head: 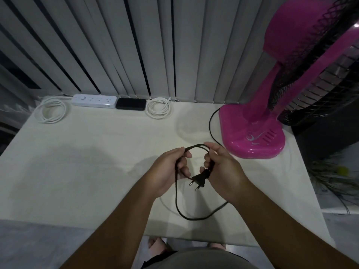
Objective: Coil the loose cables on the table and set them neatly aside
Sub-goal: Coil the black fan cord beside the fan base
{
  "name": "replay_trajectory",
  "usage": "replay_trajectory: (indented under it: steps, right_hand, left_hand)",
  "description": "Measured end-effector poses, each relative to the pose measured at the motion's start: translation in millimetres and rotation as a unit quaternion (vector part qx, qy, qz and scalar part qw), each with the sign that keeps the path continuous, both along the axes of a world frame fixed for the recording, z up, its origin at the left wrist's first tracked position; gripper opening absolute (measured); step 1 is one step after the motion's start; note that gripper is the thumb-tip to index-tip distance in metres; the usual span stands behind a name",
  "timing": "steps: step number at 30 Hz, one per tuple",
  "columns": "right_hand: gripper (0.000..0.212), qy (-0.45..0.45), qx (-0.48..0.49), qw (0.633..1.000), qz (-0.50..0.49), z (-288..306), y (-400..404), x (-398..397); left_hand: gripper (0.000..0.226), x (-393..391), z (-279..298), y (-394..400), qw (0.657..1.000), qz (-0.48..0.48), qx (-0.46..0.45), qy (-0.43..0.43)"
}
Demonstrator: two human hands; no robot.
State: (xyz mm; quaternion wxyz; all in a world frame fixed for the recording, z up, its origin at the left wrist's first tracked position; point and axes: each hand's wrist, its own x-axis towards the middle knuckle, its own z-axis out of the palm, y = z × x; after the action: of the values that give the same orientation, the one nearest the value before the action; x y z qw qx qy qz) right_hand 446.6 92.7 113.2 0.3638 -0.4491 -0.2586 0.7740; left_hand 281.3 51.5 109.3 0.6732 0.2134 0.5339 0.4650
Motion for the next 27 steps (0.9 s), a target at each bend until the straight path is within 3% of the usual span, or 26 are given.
replay_trajectory:
  steps: [4,7,11,21,24,27]
  right_hand:
    - [0.019,-0.004,-0.007,0.999,0.044,-3,-13,0]
    - [0.014,-0.037,0.016,0.997,0.069,4,-8,1]
    - [0.022,-0.097,0.083,0.985,0.119,16,4,-2]
    - [0.03,-0.034,-0.02,0.998,0.051,7,-8,-3]
    - [0.019,-0.031,0.006,0.999,0.013,6,-6,-2]
    - [0.018,-0.074,0.055,0.995,0.038,9,-3,0]
  left_hand:
    - [0.026,-1,0,0,0.996,0.06,-0.039,-0.049]
    - [0.025,-3,3,2,0.998,0.04,-0.053,-0.023]
    - [0.023,-3,9,3,0.999,0.001,-0.047,-0.008]
    - [0.024,2,9,8,0.999,0.003,-0.034,0.029]
    - [0.021,4,8,6,0.999,-0.007,-0.05,0.02]
    - [0.02,3,7,4,0.999,0.003,-0.052,0.006]
